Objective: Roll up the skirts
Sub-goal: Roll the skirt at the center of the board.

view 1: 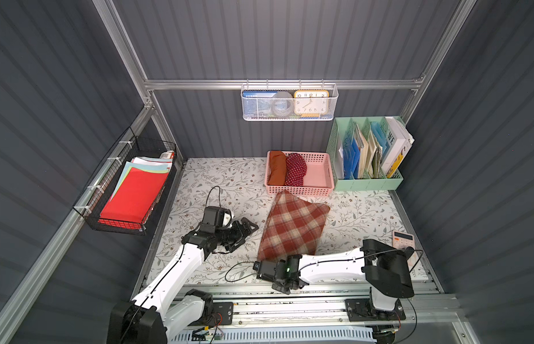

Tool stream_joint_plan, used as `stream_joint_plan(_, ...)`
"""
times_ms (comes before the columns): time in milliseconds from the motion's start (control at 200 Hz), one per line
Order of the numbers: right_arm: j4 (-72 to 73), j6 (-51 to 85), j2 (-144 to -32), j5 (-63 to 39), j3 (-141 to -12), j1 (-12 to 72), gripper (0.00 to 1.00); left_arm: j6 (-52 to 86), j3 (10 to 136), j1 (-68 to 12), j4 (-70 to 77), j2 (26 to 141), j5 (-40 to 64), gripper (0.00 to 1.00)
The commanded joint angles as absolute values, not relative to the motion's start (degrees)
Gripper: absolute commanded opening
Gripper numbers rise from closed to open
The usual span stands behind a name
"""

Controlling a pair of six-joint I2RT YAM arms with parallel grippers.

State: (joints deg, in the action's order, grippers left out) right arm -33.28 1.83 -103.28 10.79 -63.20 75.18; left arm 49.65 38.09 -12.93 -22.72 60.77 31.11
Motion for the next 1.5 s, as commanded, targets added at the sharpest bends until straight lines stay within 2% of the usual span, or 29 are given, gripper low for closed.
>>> stream_joint_plan(0,-33.04,0.72,-103.62,-10.38,-62.58,70.83,0.0,47.21,40.1,-12.14,-22.79,61.17,32.22,0.93)
stream_joint_plan(205,-33.14,0.29,-102.04,-31.58,-62.0,61.21,0.0,45.76,39.67,-11.95,-20.13,62.31,34.91,0.93)
stream_joint_plan(400,-34.94,-0.99,-104.24,-41.27,-64.16,52.87,0.0,44.21,36.43,-11.96,-16.88,63.22,37.88,0.9)
stream_joint_plan(610,-32.16,-1.18,-109.46,-49.94,-63.87,44.72,0.0,42.83,34.08,-12.04,-19.34,58.45,33.26,0.86)
stream_joint_plan(715,-31.81,-1.67,-112.17,-51.41,-64.45,42.64,0.0,42.83,31.88,-12.13,-19.36,56.92,34.15,0.8)
stream_joint_plan(916,-32.04,-2.46,-117.46,-51.32,-66.14,40.62,0.0,44.94,26.59,-16.72,-17.53,54.01,34.36,0.6)
stream_joint_plan(1061,-31.6,-1.95,-118.74,-48.58,-66.31,40.36,0.0,48.56,25.03,-25.72,-18.44,52.91,24.85,0.54)
stream_joint_plan(1116,-32.03,-2.37,-118.85,-47.83,-66.7,40.39,0.0,50.33,23.83,-27.35,-19.08,50.81,20.66,0.55)
stream_joint_plan(1246,-31.48,-2.14,-119.05,-47.86,-66.53,39.9,0.0,54.18,21.34,-27.86,-22.65,43.64,13.97,0.63)
stream_joint_plan(1496,-31.55,-1.82,-120.42,-46.85,-67.0,39.59,0.0,60.14,15.25,-29.89,-10.43,42.85,17.37,0.64)
